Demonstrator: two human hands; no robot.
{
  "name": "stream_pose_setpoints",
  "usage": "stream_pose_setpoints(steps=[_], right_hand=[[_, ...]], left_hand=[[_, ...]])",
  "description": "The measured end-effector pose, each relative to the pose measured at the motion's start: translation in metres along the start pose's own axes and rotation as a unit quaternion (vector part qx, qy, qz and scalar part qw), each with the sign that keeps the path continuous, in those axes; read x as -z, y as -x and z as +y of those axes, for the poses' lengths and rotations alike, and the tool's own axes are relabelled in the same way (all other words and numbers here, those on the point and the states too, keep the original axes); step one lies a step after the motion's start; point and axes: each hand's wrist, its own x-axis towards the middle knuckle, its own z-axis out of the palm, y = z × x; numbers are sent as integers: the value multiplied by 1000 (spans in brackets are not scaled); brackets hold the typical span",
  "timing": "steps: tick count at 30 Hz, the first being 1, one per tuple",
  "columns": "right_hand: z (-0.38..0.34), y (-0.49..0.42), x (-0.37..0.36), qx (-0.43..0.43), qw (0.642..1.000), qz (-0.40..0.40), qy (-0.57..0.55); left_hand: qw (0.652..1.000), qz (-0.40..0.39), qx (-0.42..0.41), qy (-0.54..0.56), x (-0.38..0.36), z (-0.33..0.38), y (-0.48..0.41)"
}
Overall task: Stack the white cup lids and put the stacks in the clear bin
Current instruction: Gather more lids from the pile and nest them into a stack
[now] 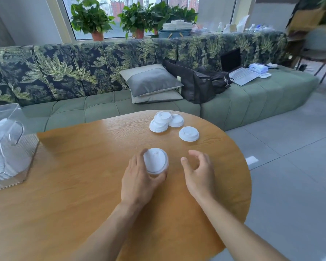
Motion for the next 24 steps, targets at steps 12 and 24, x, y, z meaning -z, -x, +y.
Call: stream_pose_setpoints(steps=[12,24], right_hand=[[14,-108,-29,-42,969,29,243],[14,-117,-31,-2,995,52,88]], left_hand=[[998,-43,-44,5,-29,-12,-72],[998,4,-55,30,-26,-7,-71]])
